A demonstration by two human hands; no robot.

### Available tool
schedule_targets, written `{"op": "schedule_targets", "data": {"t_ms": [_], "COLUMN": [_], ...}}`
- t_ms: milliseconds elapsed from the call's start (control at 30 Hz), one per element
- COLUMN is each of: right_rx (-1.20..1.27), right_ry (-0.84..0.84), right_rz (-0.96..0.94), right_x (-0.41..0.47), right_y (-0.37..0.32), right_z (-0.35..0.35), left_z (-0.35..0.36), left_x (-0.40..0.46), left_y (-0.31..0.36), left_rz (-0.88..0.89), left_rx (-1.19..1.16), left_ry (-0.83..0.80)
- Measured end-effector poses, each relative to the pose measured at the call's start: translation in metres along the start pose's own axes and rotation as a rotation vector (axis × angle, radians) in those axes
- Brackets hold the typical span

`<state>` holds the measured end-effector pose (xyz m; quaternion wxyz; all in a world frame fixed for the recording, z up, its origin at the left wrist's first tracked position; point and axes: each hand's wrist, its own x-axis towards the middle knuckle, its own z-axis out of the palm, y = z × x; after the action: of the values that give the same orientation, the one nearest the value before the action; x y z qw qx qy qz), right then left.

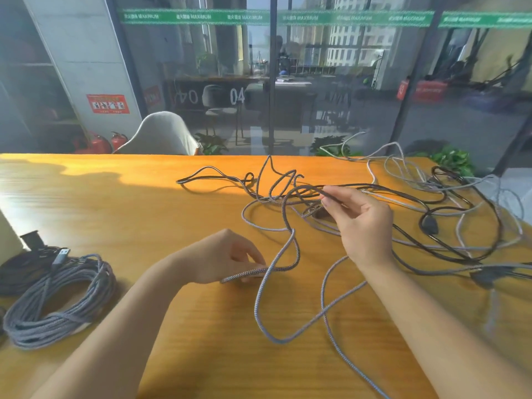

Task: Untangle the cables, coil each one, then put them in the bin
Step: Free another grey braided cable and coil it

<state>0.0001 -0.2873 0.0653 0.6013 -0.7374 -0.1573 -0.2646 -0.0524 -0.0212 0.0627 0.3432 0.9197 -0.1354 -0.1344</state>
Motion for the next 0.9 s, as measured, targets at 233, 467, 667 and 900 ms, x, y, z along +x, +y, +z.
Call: {"op": "schedule_targets", "data": {"t_ms": [233, 467, 667, 900], "right_rx": [-0.076, -0.555, -0.527, -0.462], "right_ry": [-0.175, -0.265, -0.521, -0.795], "right_rz": [-0.012, -0.392, -0.661, -0.339], "right_x": [0.008, 0.004, -0.016, -0.031], "right_y": [0.01, 0.004, -0.019, -0.013], "right_z": [-0.017, -0.009, 0.011, 0.021], "left_z": [-0.027, -0.015, 0.016, 0.023], "left_x": [0.012, 0.02, 0.019, 0.013], "left_y": [0.0, 0.037, 0.062, 0.069], "left_rz": [-0.174, 0.131, 0.321, 0.369], "left_rx": [-0.078, -0.479, -0.832, -1.17], "left_ry": [0.711, 0.809, 0.673, 0.482]}}
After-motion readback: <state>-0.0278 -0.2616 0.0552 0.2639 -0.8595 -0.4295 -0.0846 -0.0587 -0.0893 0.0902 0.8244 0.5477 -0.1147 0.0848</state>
